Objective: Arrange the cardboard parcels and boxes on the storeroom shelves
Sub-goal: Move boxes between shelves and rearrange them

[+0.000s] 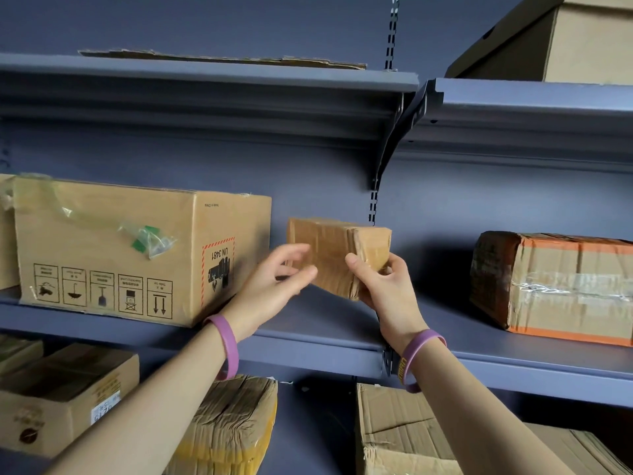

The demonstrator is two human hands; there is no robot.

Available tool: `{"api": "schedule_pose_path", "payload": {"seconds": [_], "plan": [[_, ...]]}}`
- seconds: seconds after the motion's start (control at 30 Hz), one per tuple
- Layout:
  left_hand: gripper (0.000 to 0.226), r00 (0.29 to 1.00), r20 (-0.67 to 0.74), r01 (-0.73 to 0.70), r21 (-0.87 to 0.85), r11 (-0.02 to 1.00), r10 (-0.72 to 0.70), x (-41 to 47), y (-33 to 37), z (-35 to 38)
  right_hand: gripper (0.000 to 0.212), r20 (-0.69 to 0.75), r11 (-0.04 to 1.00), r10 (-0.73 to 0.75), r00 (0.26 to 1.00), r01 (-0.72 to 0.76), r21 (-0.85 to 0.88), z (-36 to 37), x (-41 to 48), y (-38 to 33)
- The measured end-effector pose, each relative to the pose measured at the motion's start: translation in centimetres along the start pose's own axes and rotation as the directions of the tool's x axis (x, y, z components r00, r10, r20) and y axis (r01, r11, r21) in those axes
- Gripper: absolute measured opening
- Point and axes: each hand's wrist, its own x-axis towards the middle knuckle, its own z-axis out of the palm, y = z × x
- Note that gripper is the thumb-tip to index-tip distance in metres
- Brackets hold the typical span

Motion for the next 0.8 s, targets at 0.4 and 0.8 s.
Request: {"api": "schedule_pose_path", "payload": {"seconds": [0.4, 0.8], "plan": [[0.045, 0.997, 0.019, 0.079, -0.227, 0.971, -0.077, 0.3, -0.1, -0.6, 0.026, 0.238, 0.999, -0.036, 0.971, 0.044, -0.031, 0.3, -0.6, 0.2], [0.026, 0.98, 0.088, 0.199, -0.526, 0.827, -0.18, 0.4, 0.2, -1.3, 0.032, 0.025, 0.995, 0.065, 0.998, -0.063, -0.082, -0.5, 0.2, 0.6]]}}
